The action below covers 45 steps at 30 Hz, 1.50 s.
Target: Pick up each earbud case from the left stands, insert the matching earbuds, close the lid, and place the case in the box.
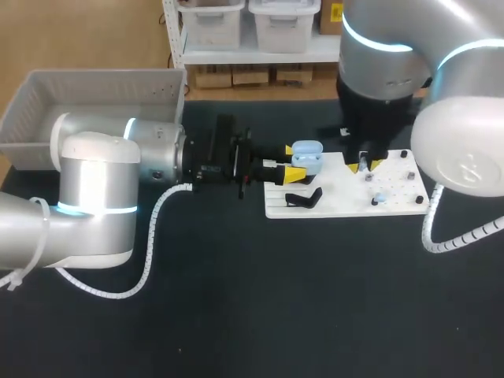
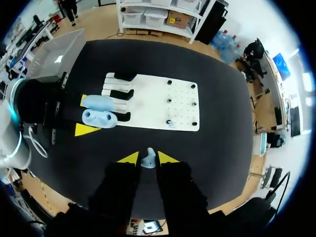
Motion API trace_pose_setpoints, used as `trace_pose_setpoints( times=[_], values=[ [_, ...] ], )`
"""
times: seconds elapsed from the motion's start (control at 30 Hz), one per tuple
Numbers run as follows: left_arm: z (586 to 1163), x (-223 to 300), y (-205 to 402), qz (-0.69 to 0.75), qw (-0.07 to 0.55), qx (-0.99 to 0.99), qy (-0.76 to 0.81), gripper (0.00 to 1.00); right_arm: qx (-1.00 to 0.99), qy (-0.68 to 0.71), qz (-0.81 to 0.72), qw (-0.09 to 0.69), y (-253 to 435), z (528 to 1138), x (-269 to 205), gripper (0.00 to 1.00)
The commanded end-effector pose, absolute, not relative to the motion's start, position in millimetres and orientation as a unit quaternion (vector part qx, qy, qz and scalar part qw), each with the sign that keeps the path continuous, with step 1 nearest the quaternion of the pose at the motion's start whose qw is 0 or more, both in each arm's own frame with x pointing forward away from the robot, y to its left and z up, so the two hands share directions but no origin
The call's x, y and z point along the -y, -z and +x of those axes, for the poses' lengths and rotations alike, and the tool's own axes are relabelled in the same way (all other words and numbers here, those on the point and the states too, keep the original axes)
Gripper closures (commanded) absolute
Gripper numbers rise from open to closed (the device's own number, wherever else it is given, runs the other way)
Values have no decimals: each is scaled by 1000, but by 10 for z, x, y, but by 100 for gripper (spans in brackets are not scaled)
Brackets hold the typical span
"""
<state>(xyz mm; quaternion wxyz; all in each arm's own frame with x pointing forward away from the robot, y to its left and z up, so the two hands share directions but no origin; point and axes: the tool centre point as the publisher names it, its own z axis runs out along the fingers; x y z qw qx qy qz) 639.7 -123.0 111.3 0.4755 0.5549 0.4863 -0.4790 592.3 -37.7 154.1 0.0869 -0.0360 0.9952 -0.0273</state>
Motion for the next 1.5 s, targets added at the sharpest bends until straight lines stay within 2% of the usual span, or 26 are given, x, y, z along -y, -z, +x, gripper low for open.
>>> trace_pose_setpoints(
  times=[0.03, 0.4, 0.57, 1.5],
  values=[
    [6384, 1229, -1103, 554, 478, -486, 478, 100, -995, 32, 0, 90, -1536, 5938, 204, 100],
    [6384, 1229, -1103, 554, 478, -486, 478, 100, -982, 11, 165, 90, -1686, 5981, 34, 100],
    [6384, 1229, -1103, 554, 478, -486, 478, 100, -978, 1, 192, 81, -1785, 5962, -108, 100],
    [6378, 1278, -1009, 555, 484, -482, 474, 100, -974, -8, 224, 39, -1696, 6143, -187, 100]
  ],
)
